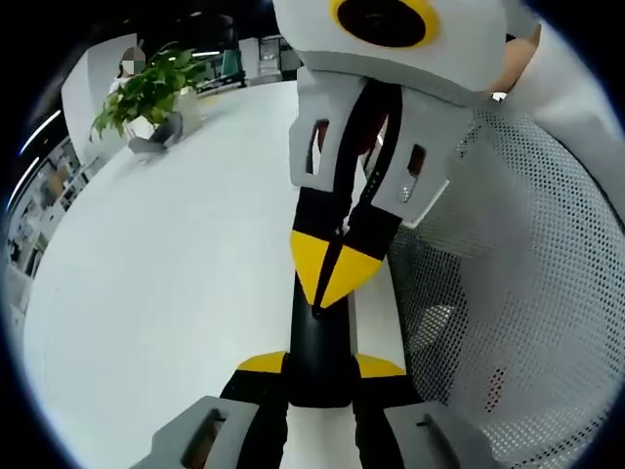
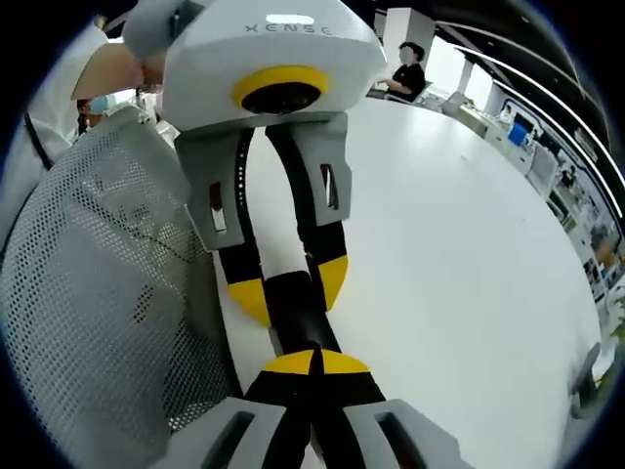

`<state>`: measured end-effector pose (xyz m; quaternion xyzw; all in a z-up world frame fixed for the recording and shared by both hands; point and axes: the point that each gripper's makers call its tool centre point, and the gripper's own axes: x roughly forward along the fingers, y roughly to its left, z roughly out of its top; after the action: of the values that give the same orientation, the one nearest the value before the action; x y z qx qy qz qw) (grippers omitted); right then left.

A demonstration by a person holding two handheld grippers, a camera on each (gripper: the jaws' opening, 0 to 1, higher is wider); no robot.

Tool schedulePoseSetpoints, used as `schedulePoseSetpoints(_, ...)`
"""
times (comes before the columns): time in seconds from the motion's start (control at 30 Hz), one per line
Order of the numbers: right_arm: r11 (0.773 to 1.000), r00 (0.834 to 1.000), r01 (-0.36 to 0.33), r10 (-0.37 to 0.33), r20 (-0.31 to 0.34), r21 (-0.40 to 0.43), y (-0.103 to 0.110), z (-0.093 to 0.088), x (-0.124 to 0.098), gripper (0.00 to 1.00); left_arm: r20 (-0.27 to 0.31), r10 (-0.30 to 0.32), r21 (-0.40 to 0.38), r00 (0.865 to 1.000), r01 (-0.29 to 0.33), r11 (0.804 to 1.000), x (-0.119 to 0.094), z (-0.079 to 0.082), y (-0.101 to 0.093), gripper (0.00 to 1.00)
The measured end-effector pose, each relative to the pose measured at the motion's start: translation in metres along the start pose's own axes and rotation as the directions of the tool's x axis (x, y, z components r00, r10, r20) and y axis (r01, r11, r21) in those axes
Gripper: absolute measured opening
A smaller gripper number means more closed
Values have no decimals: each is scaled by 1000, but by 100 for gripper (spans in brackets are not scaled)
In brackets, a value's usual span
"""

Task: Press the specified remote control buttons in sequence, fully releasing each button before pressing the next.

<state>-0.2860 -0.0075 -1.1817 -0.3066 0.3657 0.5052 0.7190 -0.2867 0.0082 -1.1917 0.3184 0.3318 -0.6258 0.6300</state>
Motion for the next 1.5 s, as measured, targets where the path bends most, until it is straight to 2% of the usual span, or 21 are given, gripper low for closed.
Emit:
schedulePoseSetpoints(0.27,998,998,-57,56,-12,-22,-1,1,1,0,12,8,-15,1000,-8,1000,0,0,0,24)
schedulePoseSetpoints(0.33,997,998,-48,46,-36,-60,-1,2,2,0,7,11,-15,1000,-11,1000,0,0,0,24)
schedulePoseSetpoints(0.37,994,999,-21,16,-45,-104,-2,2,3,0,5,9,-13,1000,-9,1000,0,0,0,24)
schedulePoseSetpoints(0.43,990,999,-4,-2,-41,-144,0,2,3,0,2,6,-10,1000,-6,1000,0,0,0,24)
schedulePoseSetpoints(0.53,991,1000,7,-9,-13,-132,0,0,2,0,-2,8,-13,1000,-8,1000,0,0,0,24)
schedulePoseSetpoints(0.63,998,999,4,-2,33,-57,-1,1,2,0,1,7,-13,1000,-7,1000,0,0,1,24)
schedulePoseSetpoints(0.77,999,999,-11,12,44,-33,-1,2,-2,0,-1,11,-21,1000,-11,1000,0,0,0,24)
schedulePoseSetpoints(0.8,998,995,-51,53,90,-25,7,8,-3,0,-2,12,-21,1000,-12,1000,0,0,0,24)
schedulePoseSetpoints(0.83,998,990,-50,53,131,-27,8,15,-5,0,0,11,-18,1000,-11,1000,0,0,0,24)
schedulePoseSetpoints(0.87,1000,988,-5,5,155,-4,1,19,-9,0,3,9,-16,1000,-9,1000,0,0,0,24)
schedulePoseSetpoints(0.93,999,994,8,-4,111,-34,-3,15,-9,0,6,8,-16,1000,-8,1000,0,0,0,24)
schedulePoseSetpoints(0.97,999,997,-4,7,81,-42,-3,11,-7,0,7,9,-16,1000,-9,1000,0,0,0,24)
schedulePoseSetpoints(1.07,997,997,-57,59,57,-45,3,6,0,0,7,7,-12,1000,-6,1000,0,0,0,24)
schedulePoseSetpoints(1.13,996,999,-40,40,-3,-85,1,-3,2,0,8,3,-8,1000,-3,1000,0,0,0,24)
schedulePoseSetpoints(1.17,993,998,-46,51,46,-109,3,8,1,0,8,2,-5,1000,-2,1000,0,0,0,24)
schedulePoseSetpoints(1.2,995,998,-45,48,30,-88,2,5,1,0,7,3,-6,1000,-3,1000,0,0,0,24)
schedulePoseSetpoints(1.33,993,998,-65,67,12,-94,2,5,1,0,11,5,-7,1000,-5,1000,0,0,0,24)
schedulePoseSetpoints(1.5,987,997,-78,75,-27,-138,3,4,2,0,-1,4,-1,1000,-4,1000,1,0,0,24)
